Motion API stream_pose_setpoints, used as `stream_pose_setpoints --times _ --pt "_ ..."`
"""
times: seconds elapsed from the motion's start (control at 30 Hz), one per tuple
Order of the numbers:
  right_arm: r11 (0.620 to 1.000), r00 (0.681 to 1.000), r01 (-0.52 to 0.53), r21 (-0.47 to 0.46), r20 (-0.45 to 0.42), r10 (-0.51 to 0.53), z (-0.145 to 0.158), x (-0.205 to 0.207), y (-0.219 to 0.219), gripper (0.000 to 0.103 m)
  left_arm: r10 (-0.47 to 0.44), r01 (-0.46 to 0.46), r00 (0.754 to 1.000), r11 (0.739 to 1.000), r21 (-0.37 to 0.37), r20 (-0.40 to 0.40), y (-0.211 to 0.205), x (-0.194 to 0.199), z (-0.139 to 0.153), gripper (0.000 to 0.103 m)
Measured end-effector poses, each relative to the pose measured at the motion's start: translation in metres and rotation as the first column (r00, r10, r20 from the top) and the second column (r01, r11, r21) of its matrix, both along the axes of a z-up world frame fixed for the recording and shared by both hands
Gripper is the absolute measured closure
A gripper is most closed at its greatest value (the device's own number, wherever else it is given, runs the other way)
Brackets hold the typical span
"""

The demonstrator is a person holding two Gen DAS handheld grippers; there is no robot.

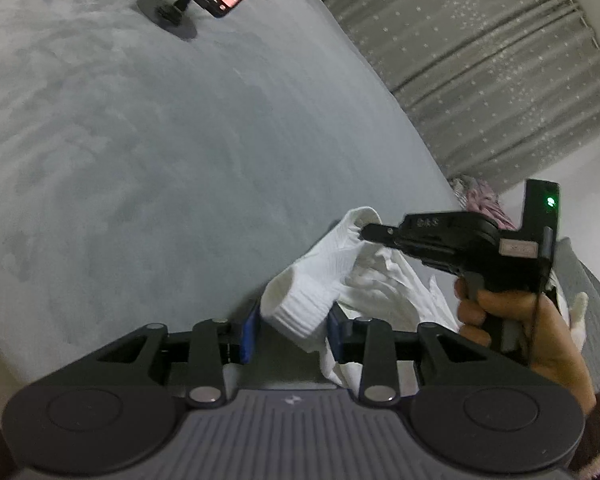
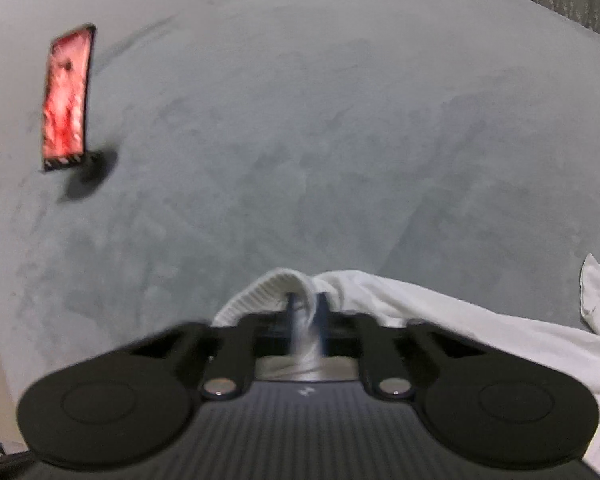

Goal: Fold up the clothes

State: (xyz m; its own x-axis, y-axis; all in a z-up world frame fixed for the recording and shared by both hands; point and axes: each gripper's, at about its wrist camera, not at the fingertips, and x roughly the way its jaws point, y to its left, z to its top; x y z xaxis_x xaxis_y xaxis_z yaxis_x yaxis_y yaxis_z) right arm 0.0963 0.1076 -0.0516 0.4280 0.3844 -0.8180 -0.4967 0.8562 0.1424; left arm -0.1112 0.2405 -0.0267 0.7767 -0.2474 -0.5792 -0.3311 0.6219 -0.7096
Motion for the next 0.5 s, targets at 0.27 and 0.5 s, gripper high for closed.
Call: stream_pose_setpoints --times 0.27,0.5 --pt "0.999 0.991 0.013 0.052 0.129 -0.02 0.041 0.014 0.019 0.101 -0.102 0.09 0.992 0.985 0.147 0.075 -0.001 0.009 0.017 0.099" --pt "0.999 0.985 0.004 0.049 0.17 -0.013 0.053 0.038 0.048 0.101 -0.082 0.052 0.989 0.972 0.231 0.124 0.026 0.03 0.03 0.099"
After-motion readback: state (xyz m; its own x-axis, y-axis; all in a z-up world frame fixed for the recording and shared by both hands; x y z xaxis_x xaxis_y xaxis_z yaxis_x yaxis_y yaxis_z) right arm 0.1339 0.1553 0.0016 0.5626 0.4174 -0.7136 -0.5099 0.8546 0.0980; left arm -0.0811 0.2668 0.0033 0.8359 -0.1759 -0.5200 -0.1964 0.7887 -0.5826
